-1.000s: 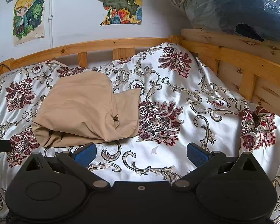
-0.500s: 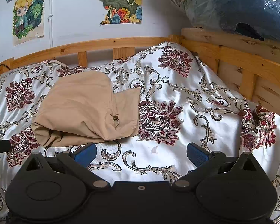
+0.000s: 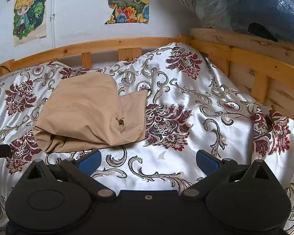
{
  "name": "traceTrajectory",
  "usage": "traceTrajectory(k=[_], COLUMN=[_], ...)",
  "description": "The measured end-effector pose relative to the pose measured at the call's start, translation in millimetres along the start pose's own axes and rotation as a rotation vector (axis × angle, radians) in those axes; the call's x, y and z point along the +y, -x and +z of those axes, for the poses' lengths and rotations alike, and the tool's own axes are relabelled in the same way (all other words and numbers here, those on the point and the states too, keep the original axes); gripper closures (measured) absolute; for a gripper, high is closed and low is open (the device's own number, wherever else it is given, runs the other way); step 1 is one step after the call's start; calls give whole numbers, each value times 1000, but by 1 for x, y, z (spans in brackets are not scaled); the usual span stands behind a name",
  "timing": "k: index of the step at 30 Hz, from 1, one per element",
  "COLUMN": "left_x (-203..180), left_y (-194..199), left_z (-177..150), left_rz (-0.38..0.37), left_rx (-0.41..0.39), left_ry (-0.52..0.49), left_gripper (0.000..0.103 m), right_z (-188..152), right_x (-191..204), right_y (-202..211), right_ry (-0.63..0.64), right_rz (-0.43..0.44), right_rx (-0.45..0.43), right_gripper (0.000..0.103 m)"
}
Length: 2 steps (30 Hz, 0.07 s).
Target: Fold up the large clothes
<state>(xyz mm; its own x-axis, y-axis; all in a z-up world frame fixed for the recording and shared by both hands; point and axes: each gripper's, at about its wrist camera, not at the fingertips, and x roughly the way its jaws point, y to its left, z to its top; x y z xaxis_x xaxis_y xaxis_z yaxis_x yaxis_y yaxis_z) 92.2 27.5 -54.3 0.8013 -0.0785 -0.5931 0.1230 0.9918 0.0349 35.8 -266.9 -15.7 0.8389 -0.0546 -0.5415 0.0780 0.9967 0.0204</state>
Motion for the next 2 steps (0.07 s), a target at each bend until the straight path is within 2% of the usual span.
traceTrajectory(k=[2], left_x=[1], left_y=[-1], left_z=[0], left_rz=[0], left_rx=[3], left_ry=[9], left_gripper=[1], right_z=[-2], right_x=[0], right_y=[0], right_ry=[1], right_rz=[0], right_rx=[2], right_gripper=[1])
